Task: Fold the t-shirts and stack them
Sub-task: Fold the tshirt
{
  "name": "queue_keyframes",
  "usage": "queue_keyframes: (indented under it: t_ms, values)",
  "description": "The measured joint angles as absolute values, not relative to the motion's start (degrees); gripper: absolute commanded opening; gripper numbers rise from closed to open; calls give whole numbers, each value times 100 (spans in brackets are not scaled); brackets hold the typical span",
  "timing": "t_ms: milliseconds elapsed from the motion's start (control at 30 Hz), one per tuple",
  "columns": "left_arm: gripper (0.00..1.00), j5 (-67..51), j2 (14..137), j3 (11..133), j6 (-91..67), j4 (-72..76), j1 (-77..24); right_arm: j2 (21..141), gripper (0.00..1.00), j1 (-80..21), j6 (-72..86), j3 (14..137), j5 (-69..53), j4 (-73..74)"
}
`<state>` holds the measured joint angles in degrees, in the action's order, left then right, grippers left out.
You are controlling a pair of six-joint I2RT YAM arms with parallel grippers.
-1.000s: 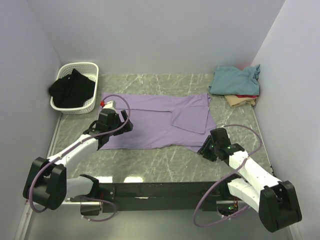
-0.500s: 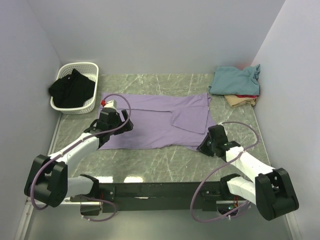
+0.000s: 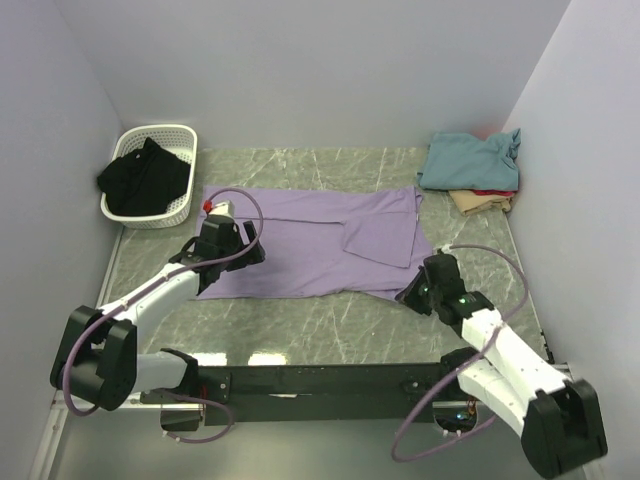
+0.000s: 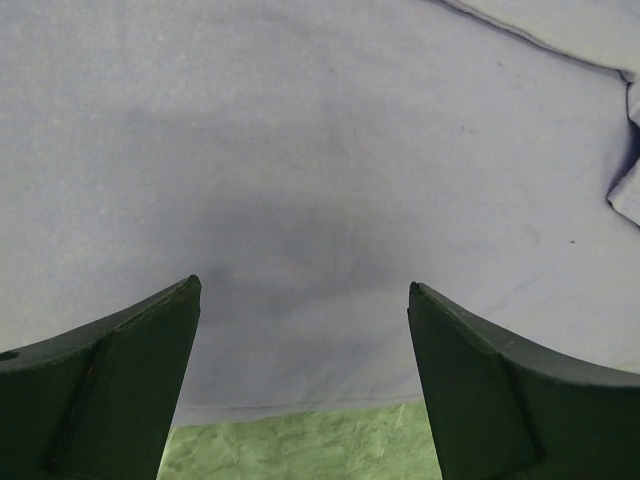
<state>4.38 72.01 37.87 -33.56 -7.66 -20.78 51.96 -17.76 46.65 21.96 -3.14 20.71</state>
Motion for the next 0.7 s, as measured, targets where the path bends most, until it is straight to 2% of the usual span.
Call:
queue_keyframes:
  t_ms: [433, 700]
  values:
    - [90, 486, 7205, 3927, -3315, -993, -2078, 3332, 0, -1826, 4845, 2241, -679, 3782]
    - [91, 484, 7205, 3927, -3315, -1103, -2078, 2733, 0, -1826, 4939, 2359, -880, 4480]
